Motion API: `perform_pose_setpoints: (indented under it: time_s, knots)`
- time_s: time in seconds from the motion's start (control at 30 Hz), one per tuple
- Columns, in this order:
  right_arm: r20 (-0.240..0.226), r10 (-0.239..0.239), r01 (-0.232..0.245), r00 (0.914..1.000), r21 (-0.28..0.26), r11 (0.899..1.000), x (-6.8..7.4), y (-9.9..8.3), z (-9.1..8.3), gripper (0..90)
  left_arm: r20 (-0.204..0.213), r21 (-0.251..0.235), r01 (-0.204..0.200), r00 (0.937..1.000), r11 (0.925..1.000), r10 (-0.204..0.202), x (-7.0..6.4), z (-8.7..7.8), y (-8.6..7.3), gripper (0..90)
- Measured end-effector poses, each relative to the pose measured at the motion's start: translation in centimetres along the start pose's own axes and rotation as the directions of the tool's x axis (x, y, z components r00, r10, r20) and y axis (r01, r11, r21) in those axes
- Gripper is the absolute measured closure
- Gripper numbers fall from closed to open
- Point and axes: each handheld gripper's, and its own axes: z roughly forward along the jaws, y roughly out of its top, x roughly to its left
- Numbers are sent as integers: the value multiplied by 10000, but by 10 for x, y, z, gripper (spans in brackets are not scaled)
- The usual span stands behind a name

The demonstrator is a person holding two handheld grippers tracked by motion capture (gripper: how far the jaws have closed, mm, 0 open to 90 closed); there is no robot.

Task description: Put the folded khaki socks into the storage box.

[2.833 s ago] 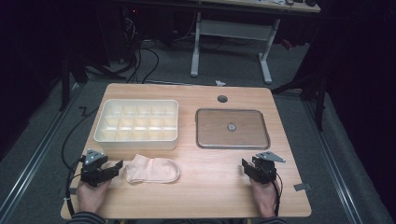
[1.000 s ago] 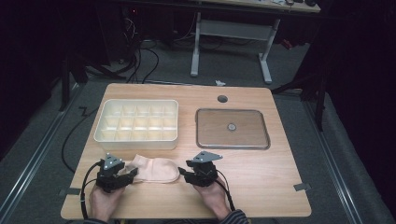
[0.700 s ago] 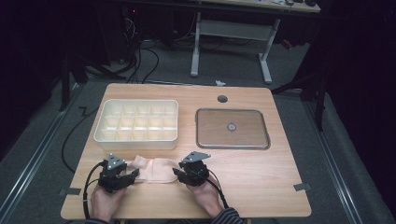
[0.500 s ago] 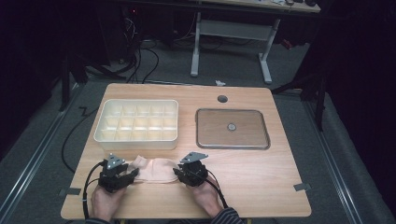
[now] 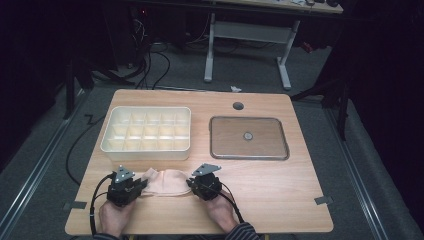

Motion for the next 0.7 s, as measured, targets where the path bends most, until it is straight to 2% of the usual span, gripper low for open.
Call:
perform_pose_setpoints:
  time_s: [0.1, 0.27, 0.43, 0.7]
  knots:
    - [-23, -39, 39, 10000, -24, 10000, 0, 0, 0, 859, 240, -115, 325, 9992, 9994, -322, 3, 0, -1, 811]
    - [-67, 9, -9, 10000, -79, 10000, -2, 0, -1, 861, 414, -192, 497, 9979, 9986, -488, 5, -1, -2, 816]
    - [-121, 102, -107, 9999, -351, 9993, -4, 3, -5, 862, 630, -230, 461, 9970, 9987, -446, 5, -7, 2, 817]
    - [-134, 59, -64, 9999, -395, 9992, -6, 3, -7, 863, 921, -344, 602, 9941, 9976, -568, 5, -9, 7, 821]
